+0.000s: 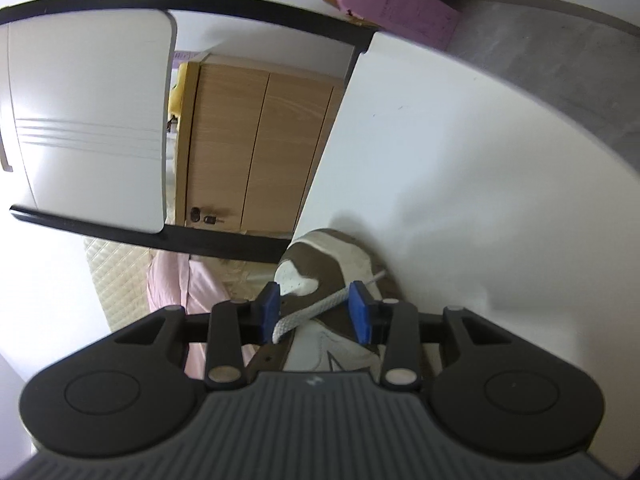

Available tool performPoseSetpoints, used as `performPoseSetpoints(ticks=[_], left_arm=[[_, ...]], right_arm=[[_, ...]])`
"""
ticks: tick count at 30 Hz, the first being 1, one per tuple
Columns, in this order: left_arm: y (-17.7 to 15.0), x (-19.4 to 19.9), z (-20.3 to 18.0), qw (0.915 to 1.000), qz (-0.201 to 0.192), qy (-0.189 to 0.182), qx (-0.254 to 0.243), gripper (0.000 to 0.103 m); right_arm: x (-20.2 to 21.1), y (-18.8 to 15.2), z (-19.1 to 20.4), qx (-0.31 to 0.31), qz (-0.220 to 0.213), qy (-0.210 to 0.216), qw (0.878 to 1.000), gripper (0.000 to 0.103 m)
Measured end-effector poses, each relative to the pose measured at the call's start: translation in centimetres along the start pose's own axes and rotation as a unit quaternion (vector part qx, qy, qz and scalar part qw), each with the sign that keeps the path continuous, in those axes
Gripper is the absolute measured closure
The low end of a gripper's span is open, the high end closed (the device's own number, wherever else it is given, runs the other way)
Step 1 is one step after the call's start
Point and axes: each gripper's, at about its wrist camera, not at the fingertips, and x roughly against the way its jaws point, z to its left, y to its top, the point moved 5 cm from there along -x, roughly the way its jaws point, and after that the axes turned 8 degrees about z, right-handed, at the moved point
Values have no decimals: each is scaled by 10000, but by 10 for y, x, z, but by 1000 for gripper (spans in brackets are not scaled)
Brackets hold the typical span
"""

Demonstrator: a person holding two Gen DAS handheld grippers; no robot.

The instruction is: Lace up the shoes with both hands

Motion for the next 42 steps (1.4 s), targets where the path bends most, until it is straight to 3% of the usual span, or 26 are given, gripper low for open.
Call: performPoseSetpoints(ticks=[4, 6, 8, 11, 12, 13, 17, 22, 24, 25, 26, 27, 29, 30, 34, 42], left_arm=[[2, 5, 3, 9998, -90, -151, 96, 77], [2, 10, 3, 9994, -187, -258, 92, 68], [3, 16, 4, 9990, -287, -329, 94, 47], [3, 20, 7, 9981, -237, -483, 291, 40], [4, 22, 9, 9975, -245, -521, 415, 35], [4, 25, 11, 9968, -255, -564, 515, 21], [7, 29, 17, 9939, -298, -571, 899, 10], [6, 26, 20, 9926, -230, -426, 1114, 12], [4, 21, 17, 9949, -112, -185, 984, 23], [3, 19, 15, 9959, -50, -33, 904, 30], [2, 17, 12, 9965, 10, 108, 834, 37], [1, 16, 10, 9967, 70, 248, 764, 41], [-2, 12, 11, 9954, 180, 523, 787, 50], [-3, 11, 11, 9943, 234, 660, 808, 50], [-3, 12, 9, 9922, 275, 911, 800, 52], [-7, 6, 15, 9904, 452, 872, 971, 52]], right_arm=[[7, 0, 11, 233, 52, 184, 9995, 53], [11, -1, 9, 124, 113, 239, 9996, 52], [14, -3, 7, -24, 184, 311, 9993, 49], [18, -7, 6, -165, 327, 415, 9985, 36], [17, -8, 8, -157, 375, 446, 9982, 35], [17, -10, 10, -148, 423, 463, 9979, 33], [12, -10, 10, -118, 426, 301, 9986, 31], [-2, -1, 9, -2, 291, 89, 9995, 32], [-7, 0, 11, 104, 234, 21, 9997, 35], [-8, 0, 11, 143, 205, -2, 9997, 42], [-9, 0, 11, 179, 172, -21, 9997, 60], [-10, 1, 11, 222, 138, -53, 9996, 69], [-9, 2, 13, 409, -2, -200, 9990, 96], [-9, 3, 15, 516, -70, -258, 9983, 99], [-4, 7, 27, 943, -309, -262, 9947, 101], [31, 33, 28, 1233, -1164, -684, 9831, 101]])
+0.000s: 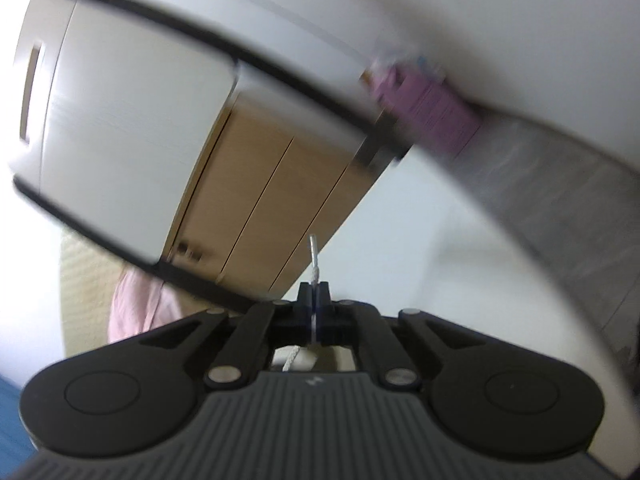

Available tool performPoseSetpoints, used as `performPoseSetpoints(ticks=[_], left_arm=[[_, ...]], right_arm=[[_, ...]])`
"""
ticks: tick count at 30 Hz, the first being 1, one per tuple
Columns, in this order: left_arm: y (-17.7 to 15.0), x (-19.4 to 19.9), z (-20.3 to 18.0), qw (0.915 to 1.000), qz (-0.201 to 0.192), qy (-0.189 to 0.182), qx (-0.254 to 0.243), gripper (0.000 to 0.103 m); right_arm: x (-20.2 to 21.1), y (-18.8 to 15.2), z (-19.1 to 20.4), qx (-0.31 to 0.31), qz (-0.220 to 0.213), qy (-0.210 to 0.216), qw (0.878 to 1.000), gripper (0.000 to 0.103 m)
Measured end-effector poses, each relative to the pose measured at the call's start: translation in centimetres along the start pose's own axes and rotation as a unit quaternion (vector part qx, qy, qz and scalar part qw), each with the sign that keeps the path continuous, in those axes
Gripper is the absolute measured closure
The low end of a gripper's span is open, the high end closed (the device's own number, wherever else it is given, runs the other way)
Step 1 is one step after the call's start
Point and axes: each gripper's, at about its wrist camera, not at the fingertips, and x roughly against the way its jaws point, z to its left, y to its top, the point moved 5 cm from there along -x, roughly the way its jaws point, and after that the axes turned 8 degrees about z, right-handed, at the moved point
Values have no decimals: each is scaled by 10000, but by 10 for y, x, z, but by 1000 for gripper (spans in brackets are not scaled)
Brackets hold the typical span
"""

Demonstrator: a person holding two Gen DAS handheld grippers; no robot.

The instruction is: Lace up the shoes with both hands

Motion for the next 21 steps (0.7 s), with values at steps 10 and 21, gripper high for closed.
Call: performPoseSetpoints(ticks=[10, 21], left_arm=[[3, -5, -1, 9997, 23, -253, 1, 52], [14, -6, -23, 9962, -604, -122, -617, 75]], right_arm=[[54, 35, -28, 67, -869, -596, 9944, 54], [11, -40, -14, -753, 1032, 737, 9891, 39]])
